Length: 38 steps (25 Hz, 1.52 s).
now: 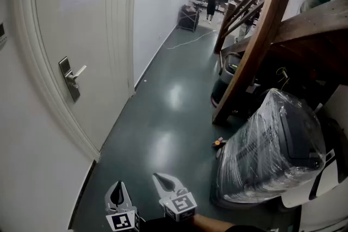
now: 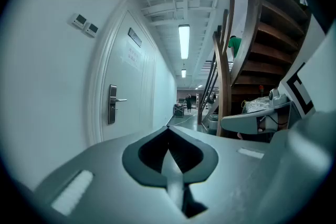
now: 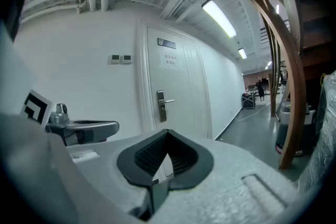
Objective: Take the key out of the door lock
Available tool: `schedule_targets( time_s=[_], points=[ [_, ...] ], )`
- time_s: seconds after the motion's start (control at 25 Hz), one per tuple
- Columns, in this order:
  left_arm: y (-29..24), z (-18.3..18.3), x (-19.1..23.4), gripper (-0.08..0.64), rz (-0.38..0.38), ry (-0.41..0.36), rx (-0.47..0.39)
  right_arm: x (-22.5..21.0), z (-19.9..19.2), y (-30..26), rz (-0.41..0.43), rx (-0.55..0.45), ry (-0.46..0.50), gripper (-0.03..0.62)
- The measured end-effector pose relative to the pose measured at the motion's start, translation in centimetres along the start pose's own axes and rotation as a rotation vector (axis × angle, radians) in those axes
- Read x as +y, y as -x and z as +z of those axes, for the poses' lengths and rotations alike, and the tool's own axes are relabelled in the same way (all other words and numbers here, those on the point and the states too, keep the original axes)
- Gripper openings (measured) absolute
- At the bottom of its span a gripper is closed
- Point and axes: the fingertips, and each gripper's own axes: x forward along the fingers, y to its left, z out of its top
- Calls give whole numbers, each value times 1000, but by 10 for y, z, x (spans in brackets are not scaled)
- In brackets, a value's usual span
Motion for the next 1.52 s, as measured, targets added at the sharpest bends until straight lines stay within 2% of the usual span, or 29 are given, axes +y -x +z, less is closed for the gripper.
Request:
schedule_targets(
  time_s=[0.2,0.4,0.68,1.0,1.28,1.52],
  points=[
    [-5,8,-4,18,2,-4,0,-5,10,0,-6,-34,19,-11],
    [-7,1,-6,18,-13,-12,3,-7,13,-1,9,-43,20,-11],
    [-11,-1,-13,18,-16,-34,-5,-16,23,4,9,-71,-7,-8],
    [-20,1,-29,18,16,-35,-2,-44,20,8,10,-71,-16,-8],
    [-35,21,-44,18,83,-12,-20,-67,29,1,55,-110,1,-8],
    [-43,2,-39,18,97,-8,3,-72,26,-10,75,-88,21,-8]
  ],
)
